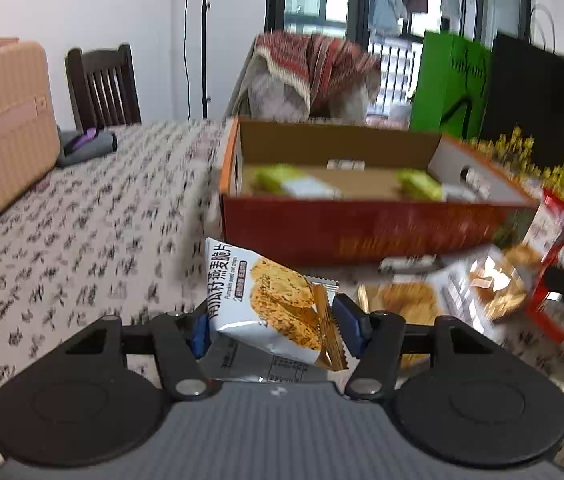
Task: Organize snacks
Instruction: 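Grasp a white cracker packet with the left gripper while the right holds the wafer packet, then carry both packets over the box and open both grippers to drop them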
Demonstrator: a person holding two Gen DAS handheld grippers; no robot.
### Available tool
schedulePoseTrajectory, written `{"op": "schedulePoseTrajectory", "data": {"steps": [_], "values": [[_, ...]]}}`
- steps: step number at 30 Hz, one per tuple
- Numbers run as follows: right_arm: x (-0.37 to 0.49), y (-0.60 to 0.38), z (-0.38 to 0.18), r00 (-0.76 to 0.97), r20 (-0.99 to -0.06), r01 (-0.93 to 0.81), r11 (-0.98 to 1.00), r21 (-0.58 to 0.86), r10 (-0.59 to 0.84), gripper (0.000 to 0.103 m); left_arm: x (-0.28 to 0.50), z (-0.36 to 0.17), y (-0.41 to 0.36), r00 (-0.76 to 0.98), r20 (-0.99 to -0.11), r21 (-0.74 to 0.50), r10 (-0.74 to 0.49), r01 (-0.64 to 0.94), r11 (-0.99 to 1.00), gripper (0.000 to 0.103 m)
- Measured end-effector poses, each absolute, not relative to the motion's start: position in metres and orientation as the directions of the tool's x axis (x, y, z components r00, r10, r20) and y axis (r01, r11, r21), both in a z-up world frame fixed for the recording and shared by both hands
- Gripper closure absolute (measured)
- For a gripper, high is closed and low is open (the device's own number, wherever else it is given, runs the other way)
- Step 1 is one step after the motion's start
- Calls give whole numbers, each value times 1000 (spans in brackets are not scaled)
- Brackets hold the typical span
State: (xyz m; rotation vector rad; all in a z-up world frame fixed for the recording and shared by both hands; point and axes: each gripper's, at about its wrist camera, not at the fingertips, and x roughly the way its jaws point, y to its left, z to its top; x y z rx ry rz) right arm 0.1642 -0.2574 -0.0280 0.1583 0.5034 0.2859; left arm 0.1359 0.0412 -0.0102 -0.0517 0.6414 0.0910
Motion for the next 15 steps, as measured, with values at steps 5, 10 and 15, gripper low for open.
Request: {"op": "schedulePoseTrajectory", "data": {"steps": [5, 10, 15], "values": [[164, -258, -28, 838, -449, -230, 947, 226, 311, 24, 137, -26, 39, 763, -640, 24, 97, -106, 994, 30], [163, -260, -29, 838, -448, -227, 946, 232, 311, 24, 136, -24, 42, 767, -632, 35, 111, -115, 993, 19], [163, -260, -30, 838, -449, -226, 946, 233, 311, 24, 141, -21, 42, 772, -623, 45, 125, -125, 991, 17]]}}
